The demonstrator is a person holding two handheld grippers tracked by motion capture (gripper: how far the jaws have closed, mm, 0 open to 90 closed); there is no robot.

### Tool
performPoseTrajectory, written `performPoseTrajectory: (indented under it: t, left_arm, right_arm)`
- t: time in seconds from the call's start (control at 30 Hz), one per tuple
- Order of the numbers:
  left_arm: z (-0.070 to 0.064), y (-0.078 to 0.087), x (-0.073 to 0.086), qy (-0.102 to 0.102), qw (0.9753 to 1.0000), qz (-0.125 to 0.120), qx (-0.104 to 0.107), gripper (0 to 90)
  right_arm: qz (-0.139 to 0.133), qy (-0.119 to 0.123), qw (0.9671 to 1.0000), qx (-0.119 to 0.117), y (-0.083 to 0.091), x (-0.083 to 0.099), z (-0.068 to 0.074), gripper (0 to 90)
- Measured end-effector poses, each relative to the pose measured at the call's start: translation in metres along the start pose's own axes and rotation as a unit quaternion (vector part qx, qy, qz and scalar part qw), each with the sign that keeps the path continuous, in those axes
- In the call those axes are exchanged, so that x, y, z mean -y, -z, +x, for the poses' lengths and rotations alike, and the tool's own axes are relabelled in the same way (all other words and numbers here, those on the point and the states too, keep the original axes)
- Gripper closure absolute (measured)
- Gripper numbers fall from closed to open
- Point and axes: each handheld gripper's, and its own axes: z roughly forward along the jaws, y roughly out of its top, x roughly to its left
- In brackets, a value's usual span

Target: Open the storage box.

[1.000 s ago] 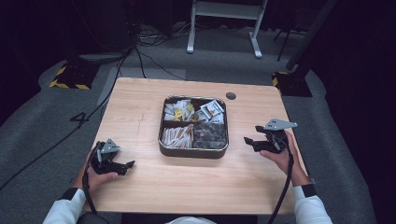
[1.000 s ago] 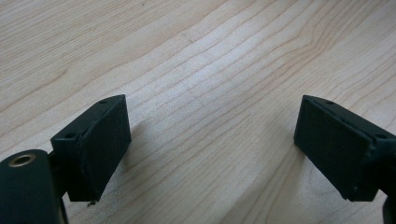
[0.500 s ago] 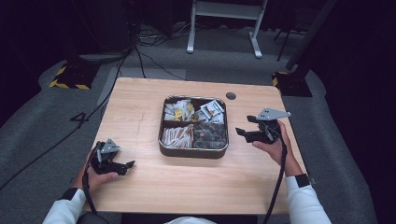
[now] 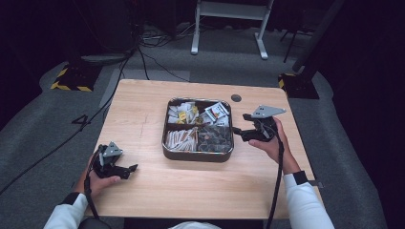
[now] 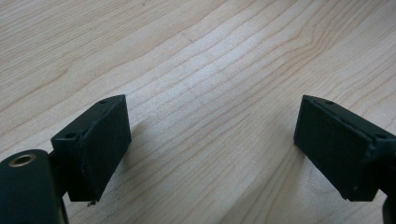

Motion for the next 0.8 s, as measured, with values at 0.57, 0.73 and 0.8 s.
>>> performPoseTrajectory:
  t: [0.57, 0.73, 0.8]
  left_arm:
    - [0.0, 0.0, 0.0, 0.0, 1.0, -0.001, -0.001, 11.3]
    - [0.0, 0.0, 0.0, 0.001, 1.0, -0.001, 0.0, 11.3]
    - [0.0, 0.0, 0.0, 0.001, 1.0, -0.001, 0.0, 11.3]
  right_arm:
    - [0.01, 0.033, 0.9993, -0.012, -0.026, -0.022, 0.017, 28.3]
    - [0.014, 0.039, 0.999, -0.018, -0.037, -0.028, 0.022, 28.4]
    - [0.017, 0.043, 0.9988, -0.019, -0.043, -0.03, 0.025, 28.4]
